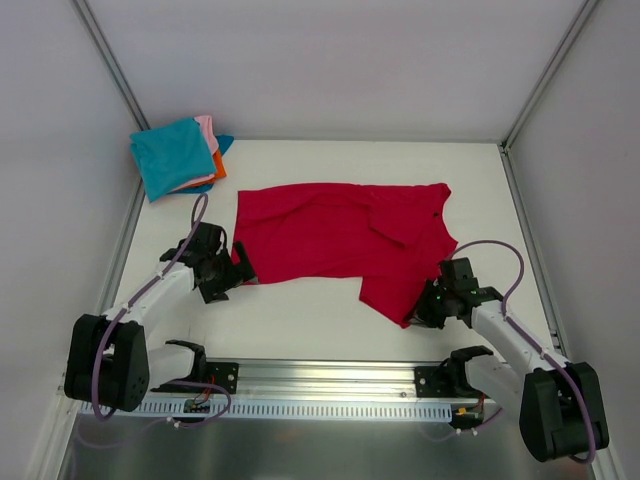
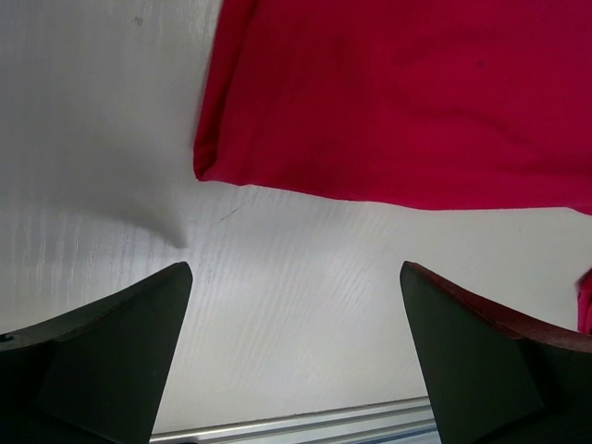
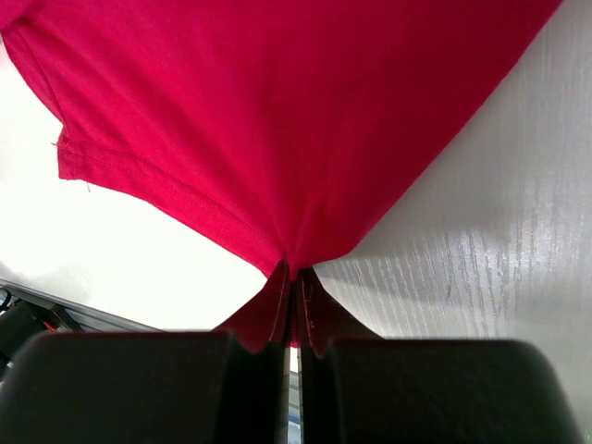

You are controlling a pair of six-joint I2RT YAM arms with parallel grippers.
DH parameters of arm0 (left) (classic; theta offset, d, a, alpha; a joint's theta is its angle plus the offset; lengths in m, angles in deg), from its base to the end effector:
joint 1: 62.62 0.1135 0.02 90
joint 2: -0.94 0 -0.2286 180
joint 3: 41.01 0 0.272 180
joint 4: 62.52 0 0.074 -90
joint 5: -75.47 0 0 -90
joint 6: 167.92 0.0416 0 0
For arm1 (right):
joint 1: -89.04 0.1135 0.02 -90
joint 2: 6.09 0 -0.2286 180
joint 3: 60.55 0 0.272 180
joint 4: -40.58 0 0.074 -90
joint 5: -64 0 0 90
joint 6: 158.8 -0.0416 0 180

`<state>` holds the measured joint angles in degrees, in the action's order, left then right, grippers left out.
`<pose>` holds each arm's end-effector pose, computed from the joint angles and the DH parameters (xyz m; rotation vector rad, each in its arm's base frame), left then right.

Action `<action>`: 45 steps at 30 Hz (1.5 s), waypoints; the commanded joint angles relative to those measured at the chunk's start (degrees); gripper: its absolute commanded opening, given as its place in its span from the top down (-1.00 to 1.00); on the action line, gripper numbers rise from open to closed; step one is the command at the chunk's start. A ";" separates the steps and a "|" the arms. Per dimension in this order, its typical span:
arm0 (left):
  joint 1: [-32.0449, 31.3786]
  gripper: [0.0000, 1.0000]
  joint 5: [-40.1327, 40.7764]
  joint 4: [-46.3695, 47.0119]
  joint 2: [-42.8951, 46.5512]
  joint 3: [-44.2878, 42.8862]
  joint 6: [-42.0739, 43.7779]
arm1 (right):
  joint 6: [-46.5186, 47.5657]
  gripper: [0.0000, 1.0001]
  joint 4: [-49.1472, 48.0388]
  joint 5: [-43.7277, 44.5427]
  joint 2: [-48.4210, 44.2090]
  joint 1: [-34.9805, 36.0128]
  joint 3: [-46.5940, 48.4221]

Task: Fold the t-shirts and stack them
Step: Grap the side of the flattened tshirt closest away from the robot with both arms

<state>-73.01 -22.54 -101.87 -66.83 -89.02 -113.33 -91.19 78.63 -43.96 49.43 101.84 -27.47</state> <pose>0.2435 -0.0505 0.1343 -0.5262 2.6094 -0.4578 0.1902 0.0564 0.0993 0.1128 2.6784 0.6167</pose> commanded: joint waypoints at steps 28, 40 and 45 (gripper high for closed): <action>0.90 -0.89 11.53 10.44 -7.28 1.70 4.13 | 1.12 0.99 2.65 0.29 -0.77 0.21 1.99; 0.02 -0.83 8.10 11.05 -13.97 -2.00 7.56 | 1.39 0.99 4.06 0.73 -1.13 0.30 2.87; -0.07 -0.76 5.82 10.35 -14.59 -2.18 7.47 | 1.39 0.99 3.62 0.90 -0.86 0.21 2.87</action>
<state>-72.75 -13.62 -88.97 -78.89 -92.63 -106.71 -90.60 80.88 -43.96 49.02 101.84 -26.51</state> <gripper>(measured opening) 0.898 0.020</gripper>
